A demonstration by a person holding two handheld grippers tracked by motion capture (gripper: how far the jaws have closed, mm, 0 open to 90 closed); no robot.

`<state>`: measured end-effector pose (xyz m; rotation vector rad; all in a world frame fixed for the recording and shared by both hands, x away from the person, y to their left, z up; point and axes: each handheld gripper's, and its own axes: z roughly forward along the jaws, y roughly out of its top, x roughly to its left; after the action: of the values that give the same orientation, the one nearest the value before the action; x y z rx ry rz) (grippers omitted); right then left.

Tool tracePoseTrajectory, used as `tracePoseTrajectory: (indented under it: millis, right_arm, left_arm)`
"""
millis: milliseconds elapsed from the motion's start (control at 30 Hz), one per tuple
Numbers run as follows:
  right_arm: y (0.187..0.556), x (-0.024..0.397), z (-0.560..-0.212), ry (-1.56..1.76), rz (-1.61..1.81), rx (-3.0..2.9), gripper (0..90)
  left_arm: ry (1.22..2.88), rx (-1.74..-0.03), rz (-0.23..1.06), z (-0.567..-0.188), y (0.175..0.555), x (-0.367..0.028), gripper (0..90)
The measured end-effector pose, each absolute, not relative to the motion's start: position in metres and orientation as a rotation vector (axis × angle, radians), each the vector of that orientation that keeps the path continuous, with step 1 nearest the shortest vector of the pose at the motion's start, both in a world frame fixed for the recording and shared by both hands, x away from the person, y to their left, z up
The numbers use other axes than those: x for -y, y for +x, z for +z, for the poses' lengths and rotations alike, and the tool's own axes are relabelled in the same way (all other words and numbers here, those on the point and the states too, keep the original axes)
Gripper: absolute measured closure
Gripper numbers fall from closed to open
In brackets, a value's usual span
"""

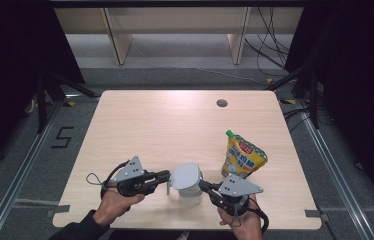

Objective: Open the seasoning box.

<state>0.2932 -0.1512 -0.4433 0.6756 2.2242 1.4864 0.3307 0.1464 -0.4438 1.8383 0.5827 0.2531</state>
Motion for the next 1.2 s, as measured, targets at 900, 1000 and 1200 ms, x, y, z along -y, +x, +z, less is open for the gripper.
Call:
tracePoseTrajectory:
  millis: [900,1000,1200]
  right_arm:
    - [0.292,0.113,-0.432,0.58,1.491,-2.245,90.0]
    - [0.292,0.108,-0.433,0.572,1.506,-2.247,90.0]
    - [0.289,0.095,-0.433,0.542,1.5,-2.264,90.0]
  left_arm:
    - [1.976,-0.686,0.266,-0.487,0.298,-0.197,37.8]
    - [1.983,-0.689,0.274,-0.487,0.296,-0.198,37.5]
    - [1.988,-0.648,0.313,-0.488,0.297,-0.201,36.4]
